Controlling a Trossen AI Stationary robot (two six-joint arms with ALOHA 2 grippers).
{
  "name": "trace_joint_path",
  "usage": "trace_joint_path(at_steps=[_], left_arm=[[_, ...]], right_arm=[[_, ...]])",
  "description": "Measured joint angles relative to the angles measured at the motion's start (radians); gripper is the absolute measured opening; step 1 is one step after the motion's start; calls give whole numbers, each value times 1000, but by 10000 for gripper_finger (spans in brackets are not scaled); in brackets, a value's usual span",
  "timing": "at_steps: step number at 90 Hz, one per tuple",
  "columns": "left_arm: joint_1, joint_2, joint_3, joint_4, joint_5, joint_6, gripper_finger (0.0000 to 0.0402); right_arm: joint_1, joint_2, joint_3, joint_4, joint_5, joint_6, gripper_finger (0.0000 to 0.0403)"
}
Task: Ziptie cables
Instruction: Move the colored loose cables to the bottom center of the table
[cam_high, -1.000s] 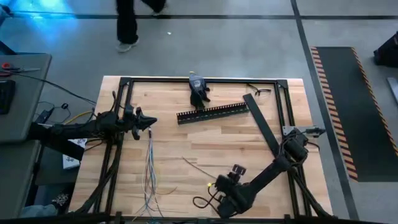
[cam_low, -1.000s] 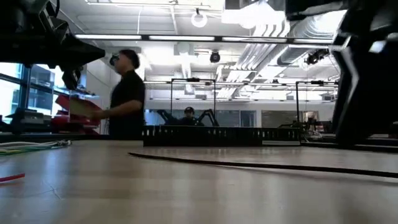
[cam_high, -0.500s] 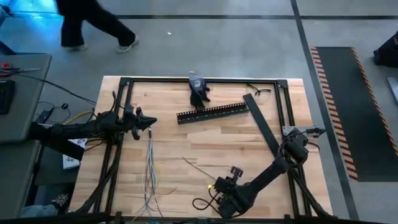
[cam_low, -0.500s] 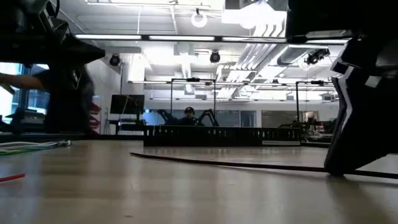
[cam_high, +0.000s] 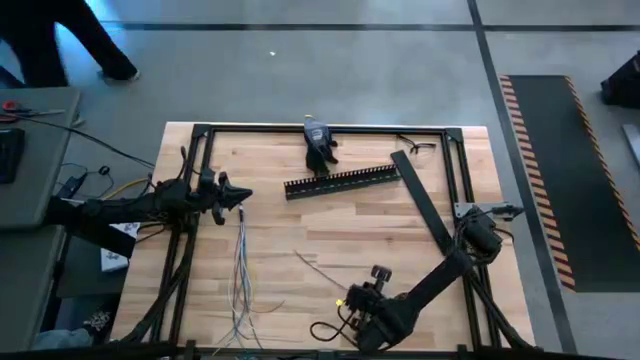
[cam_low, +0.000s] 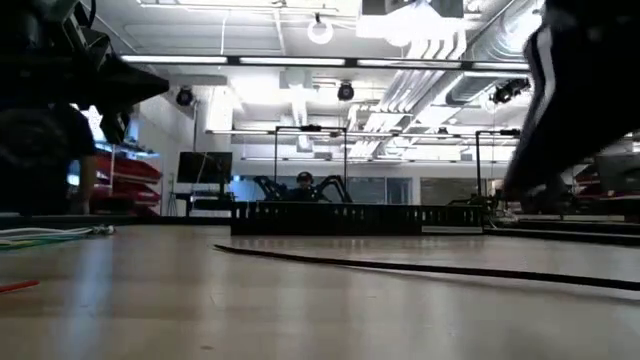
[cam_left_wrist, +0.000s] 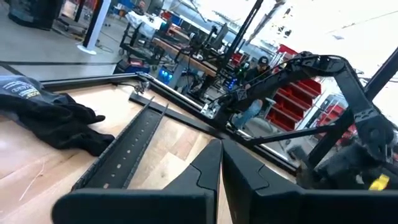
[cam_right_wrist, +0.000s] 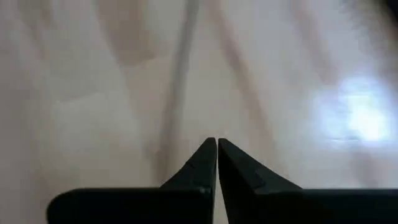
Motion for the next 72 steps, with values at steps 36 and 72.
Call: trace_joint_path(at_steps=[36, 72], left_arm=[[0, 0, 0, 30, -32, -103, 0], [0, 2, 0, 24, 86, -257, 0]], right_arm=[[-235, -374, -445, 675, -229, -558, 84], [-600, -312, -503, 1154, -563, -1128, 133]])
